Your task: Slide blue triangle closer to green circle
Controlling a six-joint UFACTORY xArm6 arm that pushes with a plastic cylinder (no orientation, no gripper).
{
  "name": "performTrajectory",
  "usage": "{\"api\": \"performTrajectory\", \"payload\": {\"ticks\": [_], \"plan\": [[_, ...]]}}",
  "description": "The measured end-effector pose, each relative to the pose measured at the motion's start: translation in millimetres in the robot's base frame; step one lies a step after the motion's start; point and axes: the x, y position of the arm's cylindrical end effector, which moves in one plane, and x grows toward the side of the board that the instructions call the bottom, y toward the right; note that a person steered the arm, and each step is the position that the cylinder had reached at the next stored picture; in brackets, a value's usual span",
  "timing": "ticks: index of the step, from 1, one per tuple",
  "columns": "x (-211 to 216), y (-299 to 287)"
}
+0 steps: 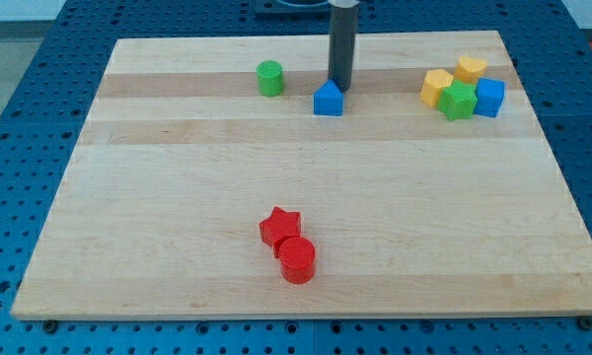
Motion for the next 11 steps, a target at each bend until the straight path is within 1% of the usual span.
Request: {"api": "performTrajectory", "payload": {"ticks": [1, 2, 3, 4, 5, 6, 7, 8, 9, 10, 11], "plan": [[16, -38], [26, -28], [27, 28], [31, 37], [70, 27], [71, 5], [65, -36], [47, -85], [54, -87], [74, -31], [81, -11]]}}
